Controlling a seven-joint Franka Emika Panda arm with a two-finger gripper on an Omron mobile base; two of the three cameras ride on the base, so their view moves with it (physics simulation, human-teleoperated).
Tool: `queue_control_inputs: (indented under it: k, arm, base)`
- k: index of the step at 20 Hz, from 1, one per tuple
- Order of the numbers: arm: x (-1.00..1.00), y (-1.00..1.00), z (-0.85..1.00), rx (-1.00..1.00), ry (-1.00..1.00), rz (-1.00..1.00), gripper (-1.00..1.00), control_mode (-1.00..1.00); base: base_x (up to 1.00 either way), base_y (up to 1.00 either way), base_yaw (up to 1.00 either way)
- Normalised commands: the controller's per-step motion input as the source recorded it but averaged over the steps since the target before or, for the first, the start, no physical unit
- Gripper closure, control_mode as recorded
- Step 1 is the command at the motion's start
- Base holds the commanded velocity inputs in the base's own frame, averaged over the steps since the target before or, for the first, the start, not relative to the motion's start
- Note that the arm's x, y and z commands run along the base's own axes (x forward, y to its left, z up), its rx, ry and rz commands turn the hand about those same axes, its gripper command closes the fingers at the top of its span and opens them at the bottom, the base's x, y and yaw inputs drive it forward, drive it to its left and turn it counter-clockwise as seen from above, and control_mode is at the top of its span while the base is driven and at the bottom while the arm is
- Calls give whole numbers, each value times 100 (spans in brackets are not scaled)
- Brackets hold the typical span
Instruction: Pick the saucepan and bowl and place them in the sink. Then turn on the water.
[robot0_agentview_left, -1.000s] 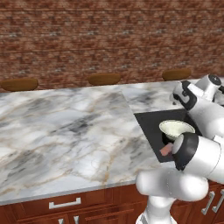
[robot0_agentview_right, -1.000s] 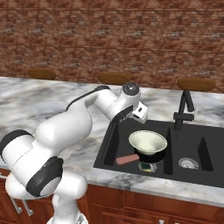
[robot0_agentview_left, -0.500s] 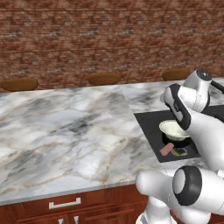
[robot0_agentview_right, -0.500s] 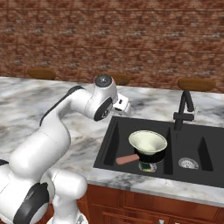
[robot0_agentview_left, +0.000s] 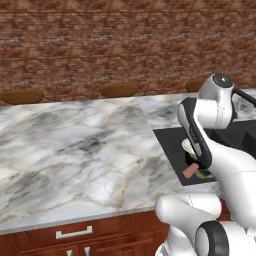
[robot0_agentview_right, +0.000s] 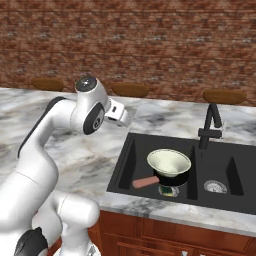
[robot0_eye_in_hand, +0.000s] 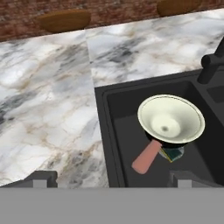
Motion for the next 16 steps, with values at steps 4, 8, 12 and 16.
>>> queue_control_inputs:
  k: [4,8,12,16]
  arm:
    - [-34,44,16,-4,0,0,-100,-100]
    - [-46,29,14,-4,0,6,-100,-100]
    - [-50,17,1,-3,0,10,-100,-100]
    - [-49,0,0,0,0,15,-100,-100]
  base:
    - [0,0,0]
    - [0,0,0]
    - [0,0,0]
    - [0,0,0]
